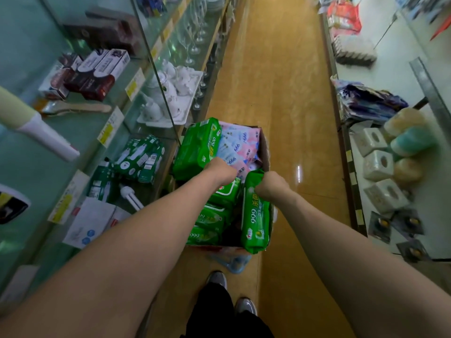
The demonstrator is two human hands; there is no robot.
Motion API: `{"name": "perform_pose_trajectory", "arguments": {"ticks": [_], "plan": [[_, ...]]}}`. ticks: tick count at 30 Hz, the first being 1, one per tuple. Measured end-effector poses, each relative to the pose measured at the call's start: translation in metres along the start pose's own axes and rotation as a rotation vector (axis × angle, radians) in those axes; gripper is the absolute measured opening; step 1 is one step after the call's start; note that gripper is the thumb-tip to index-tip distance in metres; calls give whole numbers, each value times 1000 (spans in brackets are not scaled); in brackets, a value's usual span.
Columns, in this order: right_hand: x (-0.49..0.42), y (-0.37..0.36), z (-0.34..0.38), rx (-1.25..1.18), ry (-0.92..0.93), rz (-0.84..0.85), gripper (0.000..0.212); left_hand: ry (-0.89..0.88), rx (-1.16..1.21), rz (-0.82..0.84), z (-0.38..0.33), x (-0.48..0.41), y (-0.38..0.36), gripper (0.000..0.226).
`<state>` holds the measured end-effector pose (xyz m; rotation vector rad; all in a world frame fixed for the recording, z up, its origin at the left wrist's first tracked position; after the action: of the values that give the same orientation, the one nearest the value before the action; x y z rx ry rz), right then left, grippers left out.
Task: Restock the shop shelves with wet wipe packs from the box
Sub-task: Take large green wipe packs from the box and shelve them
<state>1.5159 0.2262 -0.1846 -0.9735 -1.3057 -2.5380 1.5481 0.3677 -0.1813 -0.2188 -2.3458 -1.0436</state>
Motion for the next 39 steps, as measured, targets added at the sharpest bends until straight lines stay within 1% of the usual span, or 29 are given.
{"name": "perform_pose_trajectory", "arguments": {"ticks": [2,4,7,10,15,18,22,25,28,31,35,36,37,39], "plan": [[-4,-4,-3,-12,-9,0,18,-4,-34,0,1,-4,0,33],[-7,-6,-4,-10,-10,-12,12,-8,-106,-58,3,-9,9,37],[-11,-7,3,-10,11,-64,26,-25,-218,-178,5,-17,27,47],[-16,-7,25,-9,85,-121,33,-35,-230,-241,9,-25,43,48],[-32,-23,72,-81,121,-55,46,30,-209,-258,29,-46,64,49],[-42,-34,95,-140,116,-22,52,78,-164,-236,43,-61,75,56],[-58,-55,115,-222,102,50,60,127,-4,-179,60,-83,81,71],[-72,-69,124,-254,94,68,72,157,56,-112,65,-97,80,82],[-81,-75,129,-263,43,92,82,172,110,-75,66,-107,77,80],[-90,-77,130,-338,6,91,91,179,132,-37,65,-117,72,78],[-106,-80,131,-467,-33,99,94,195,145,-15,60,-128,70,86],[-107,-78,132,-506,-50,113,91,199,155,-7,58,-129,70,88],[-106,-75,133,-539,-71,132,84,205,169,0,57,-132,69,89],[-107,-72,133,-598,-98,183,63,214,184,8,56,-134,69,92]]}}
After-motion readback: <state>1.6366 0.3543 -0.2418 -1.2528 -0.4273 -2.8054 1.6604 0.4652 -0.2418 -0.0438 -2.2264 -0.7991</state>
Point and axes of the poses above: each hand's wrist, its own x-axis away from the middle knuckle, its own y-axis out of the back of the hand, z = x × y, the point moved 3 cm from there along -x, towards the middle knuckle, and after that the axes turned 5 degrees about -x, right-handed, at the moved point
